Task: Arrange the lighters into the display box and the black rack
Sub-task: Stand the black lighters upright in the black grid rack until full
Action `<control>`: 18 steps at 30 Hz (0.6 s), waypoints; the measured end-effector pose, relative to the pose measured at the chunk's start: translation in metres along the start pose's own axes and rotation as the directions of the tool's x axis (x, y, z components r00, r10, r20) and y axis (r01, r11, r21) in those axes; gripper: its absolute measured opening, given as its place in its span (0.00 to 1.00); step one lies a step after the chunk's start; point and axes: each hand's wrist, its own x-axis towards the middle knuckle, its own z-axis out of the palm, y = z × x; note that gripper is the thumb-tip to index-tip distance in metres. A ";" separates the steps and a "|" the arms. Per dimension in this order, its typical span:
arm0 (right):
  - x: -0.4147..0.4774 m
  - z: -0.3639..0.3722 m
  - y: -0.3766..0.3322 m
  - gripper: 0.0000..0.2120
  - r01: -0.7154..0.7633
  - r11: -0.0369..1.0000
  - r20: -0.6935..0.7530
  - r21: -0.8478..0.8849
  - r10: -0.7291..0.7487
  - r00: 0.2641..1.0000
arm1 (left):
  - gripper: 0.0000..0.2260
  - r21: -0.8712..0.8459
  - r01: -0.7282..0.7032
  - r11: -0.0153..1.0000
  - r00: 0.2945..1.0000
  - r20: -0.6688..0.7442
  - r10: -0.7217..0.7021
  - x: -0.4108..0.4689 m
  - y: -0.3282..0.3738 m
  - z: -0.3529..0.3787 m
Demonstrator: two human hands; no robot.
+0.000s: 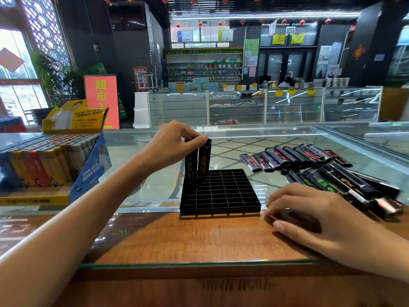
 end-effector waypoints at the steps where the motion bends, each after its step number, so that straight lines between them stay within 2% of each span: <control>1: 0.000 0.000 0.000 0.12 -0.002 1.000 -0.002 0.003 0.002 1.000 | 0.11 0.001 -0.008 1.000 1.000 0.004 0.008 0.000 0.000 0.000; 6: -0.004 0.000 0.000 0.13 -0.028 0.999 -0.005 -0.029 0.028 1.000 | 0.10 -0.013 -0.024 1.000 0.999 0.022 0.024 0.000 -0.006 0.002; 10: -0.008 -0.002 -0.001 0.11 -0.049 0.997 -0.007 -0.061 0.049 0.999 | 0.12 -0.024 -0.041 0.999 0.999 0.031 0.041 -0.001 -0.008 0.002; 13: -0.019 -0.015 0.000 0.10 -0.101 0.993 -0.038 -0.065 0.099 0.994 | 0.14 -0.050 -0.081 0.995 0.997 -0.011 0.081 -0.006 -0.007 -0.002; 16: -0.037 -0.039 0.012 0.11 -0.230 0.969 -0.224 -0.085 0.206 0.952 | 0.12 0.011 -0.138 0.990 0.982 -0.128 0.138 -0.006 -0.005 -0.007; 18: -0.045 -0.058 0.025 0.13 -0.386 0.920 -0.370 -0.074 0.334 0.867 | 0.12 0.026 -0.172 0.985 0.965 -0.196 0.174 -0.004 0.000 -0.011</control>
